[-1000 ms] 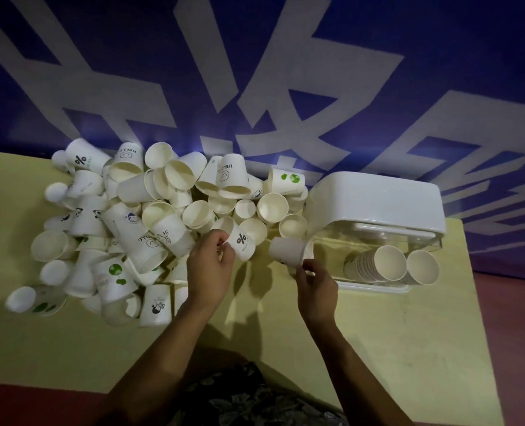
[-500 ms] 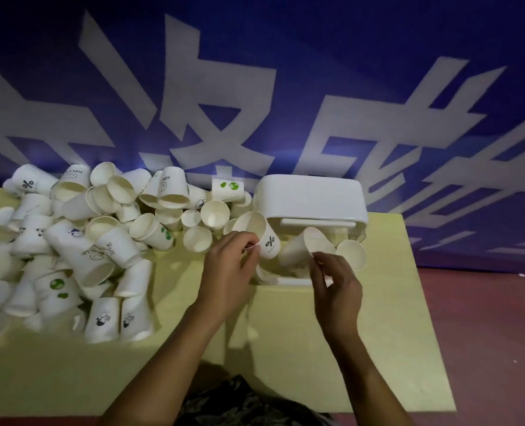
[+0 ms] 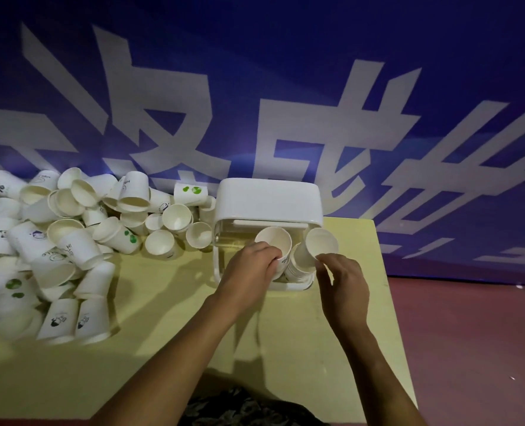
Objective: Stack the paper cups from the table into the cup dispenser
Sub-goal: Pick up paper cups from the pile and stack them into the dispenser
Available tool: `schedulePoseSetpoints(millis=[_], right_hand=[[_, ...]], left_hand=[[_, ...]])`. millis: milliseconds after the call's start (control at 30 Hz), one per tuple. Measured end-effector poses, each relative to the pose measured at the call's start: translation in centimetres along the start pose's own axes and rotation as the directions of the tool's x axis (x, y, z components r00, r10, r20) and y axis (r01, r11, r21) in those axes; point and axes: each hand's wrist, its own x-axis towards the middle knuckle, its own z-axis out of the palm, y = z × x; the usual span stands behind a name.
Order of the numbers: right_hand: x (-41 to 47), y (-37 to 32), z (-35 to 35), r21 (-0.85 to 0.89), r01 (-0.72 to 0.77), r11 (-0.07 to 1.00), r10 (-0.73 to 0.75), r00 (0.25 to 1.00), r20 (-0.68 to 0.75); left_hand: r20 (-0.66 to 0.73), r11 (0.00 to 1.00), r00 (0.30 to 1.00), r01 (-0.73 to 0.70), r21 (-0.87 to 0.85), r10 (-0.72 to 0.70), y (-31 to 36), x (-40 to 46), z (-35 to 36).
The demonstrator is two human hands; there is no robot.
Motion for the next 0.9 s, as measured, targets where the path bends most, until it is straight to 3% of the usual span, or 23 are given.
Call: schedulePoseSetpoints(millis=[233, 467, 633, 733, 800, 833, 900], right_hand=[[0.5, 3.4, 2.9, -0.176, 0.149, 0.973, -0.103, 0.963, 0.249], [0.5, 4.5, 4.6, -0.206, 0.182, 0.961, -0.119, 0.951, 0.285], [0.6, 5.1, 4.9, -0.113, 0.154, 0.982, -0.123, 0.961, 0.247], [0.0, 4.9, 4.5, 0.054, -0.022, 0.998, 0.013, 0.986, 0.167], [-0.4, 4.9, 4.5, 0.215, -0.253, 0.943, 0.214, 0.958, 0.19], [-0.4, 4.9, 4.8, 0.286, -0.406, 0.868, 0.334, 0.903, 0.269], [-0.2, 5.0, 5.4, 0.41, -0.666, 0.623, 0.468, 0.738, 0.487]], left_hand=[[0.083, 0.982, 0.985, 0.14, 0.128, -0.151, -0.3, 1.1, 3.2], [0.143, 0.96, 0.959, 0.218, 0.174, -0.244, -2.1, 1.5, 6.2], [-0.093, 0.979, 0.984, 0.162, 0.121, -0.152, -2.2, 0.9, 6.5], [-0.253, 0.96, 0.927, 0.273, -0.056, -0.279, -2.5, 0.0, 6.2], [-0.234, 0.871, 0.847, 0.42, -0.254, -0.477, -2.8, -0.3, 6.2], [-0.147, 0.771, 0.788, 0.516, -0.372, -0.598, -2.9, -0.2, 6.2], [0.2, 0.41, 0.644, 0.664, -0.625, -0.738, -3.0, 0.4, 6.1]])
